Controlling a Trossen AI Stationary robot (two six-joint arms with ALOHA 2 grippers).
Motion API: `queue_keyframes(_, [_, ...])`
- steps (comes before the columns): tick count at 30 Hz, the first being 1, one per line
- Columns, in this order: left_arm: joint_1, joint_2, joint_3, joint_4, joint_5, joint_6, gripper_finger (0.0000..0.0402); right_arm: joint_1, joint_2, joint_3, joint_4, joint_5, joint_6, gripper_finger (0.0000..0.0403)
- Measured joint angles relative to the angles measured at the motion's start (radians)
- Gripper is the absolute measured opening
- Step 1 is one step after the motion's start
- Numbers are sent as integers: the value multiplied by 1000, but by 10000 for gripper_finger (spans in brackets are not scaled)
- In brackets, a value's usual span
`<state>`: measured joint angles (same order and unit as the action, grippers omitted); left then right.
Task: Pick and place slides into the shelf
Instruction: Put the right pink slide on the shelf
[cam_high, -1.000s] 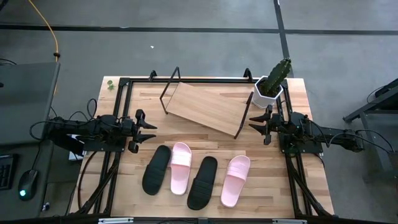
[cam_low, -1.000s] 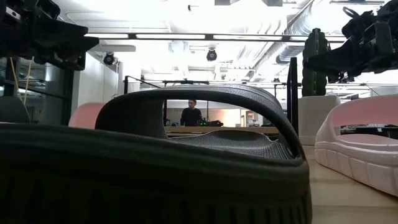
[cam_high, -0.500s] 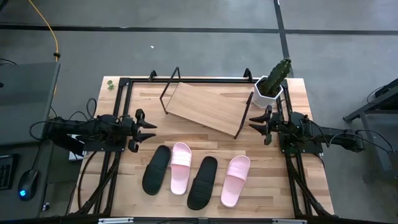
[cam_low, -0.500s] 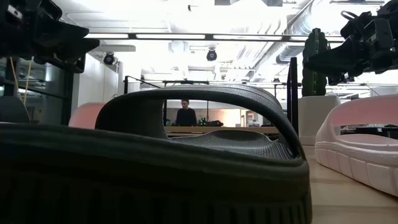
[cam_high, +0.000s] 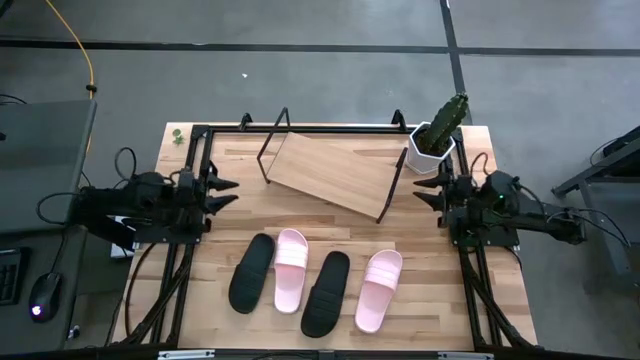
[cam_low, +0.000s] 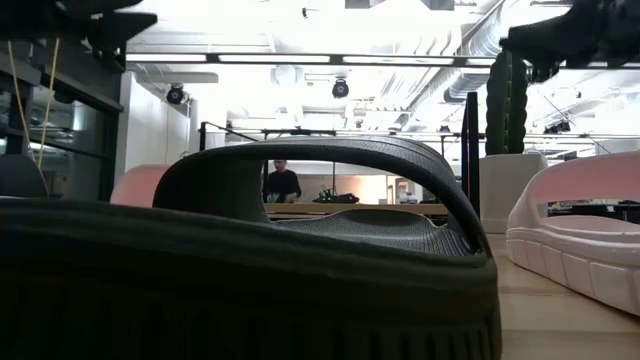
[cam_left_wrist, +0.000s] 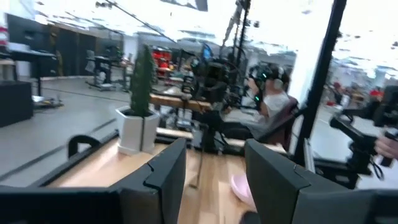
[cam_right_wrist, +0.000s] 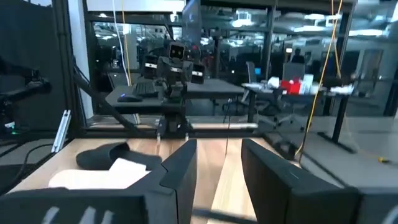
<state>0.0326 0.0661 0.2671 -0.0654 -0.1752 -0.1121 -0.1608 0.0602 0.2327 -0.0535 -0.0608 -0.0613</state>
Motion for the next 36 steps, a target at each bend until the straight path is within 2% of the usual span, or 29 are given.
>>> queue_keyframes(7, [0,51,101,-51,-2,2,150,0,121,175,-80,0,-39,117])
queue_keyframes(17, [0,155,192,-66,-2,14,150,0,442,498,-137,0,-72,117])
queue_keyframes(22, [0,206,210,-74,2,-22,150,6,593,671,-266,-33,-69,117])
queue_keyframes(26, [0,235,211,-72,17,-26,150,66,708,777,-344,-34,-73,117])
queue_keyframes(36, [0,253,211,-48,18,-52,150,352,924,1034,-571,271,-49,117])
